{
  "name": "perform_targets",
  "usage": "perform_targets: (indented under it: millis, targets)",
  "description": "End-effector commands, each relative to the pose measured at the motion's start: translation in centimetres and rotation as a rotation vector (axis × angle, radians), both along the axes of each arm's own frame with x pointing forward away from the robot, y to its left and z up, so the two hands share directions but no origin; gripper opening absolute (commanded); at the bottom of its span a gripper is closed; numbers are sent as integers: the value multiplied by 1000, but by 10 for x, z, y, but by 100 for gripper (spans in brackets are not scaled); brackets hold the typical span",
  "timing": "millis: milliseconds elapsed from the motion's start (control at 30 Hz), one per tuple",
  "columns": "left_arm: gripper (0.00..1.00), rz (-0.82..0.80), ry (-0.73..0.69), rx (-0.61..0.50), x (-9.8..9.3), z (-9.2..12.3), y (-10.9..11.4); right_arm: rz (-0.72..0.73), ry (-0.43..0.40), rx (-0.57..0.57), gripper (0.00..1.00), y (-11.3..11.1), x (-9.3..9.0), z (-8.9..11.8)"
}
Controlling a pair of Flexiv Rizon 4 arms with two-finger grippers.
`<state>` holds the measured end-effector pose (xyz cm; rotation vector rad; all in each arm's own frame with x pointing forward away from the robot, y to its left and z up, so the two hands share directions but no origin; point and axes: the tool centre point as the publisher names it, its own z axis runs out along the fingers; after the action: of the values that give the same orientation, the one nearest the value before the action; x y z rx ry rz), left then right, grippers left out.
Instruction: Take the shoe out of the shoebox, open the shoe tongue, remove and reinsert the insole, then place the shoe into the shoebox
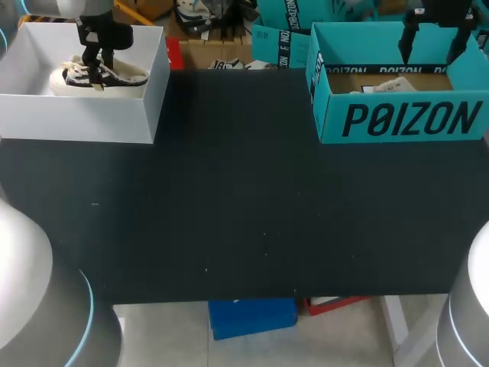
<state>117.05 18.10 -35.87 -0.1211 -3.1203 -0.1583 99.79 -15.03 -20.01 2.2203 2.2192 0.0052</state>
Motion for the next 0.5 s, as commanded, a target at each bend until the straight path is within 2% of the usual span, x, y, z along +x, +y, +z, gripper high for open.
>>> perform_targets:
  millis: [33,500]
  targets:
    - [100,11,-6,4,5,-11,2,0,1,0,100,0,1,0]
    - [100,40,-6,19,14,-29,1,0,1,0,100,0,1,0]
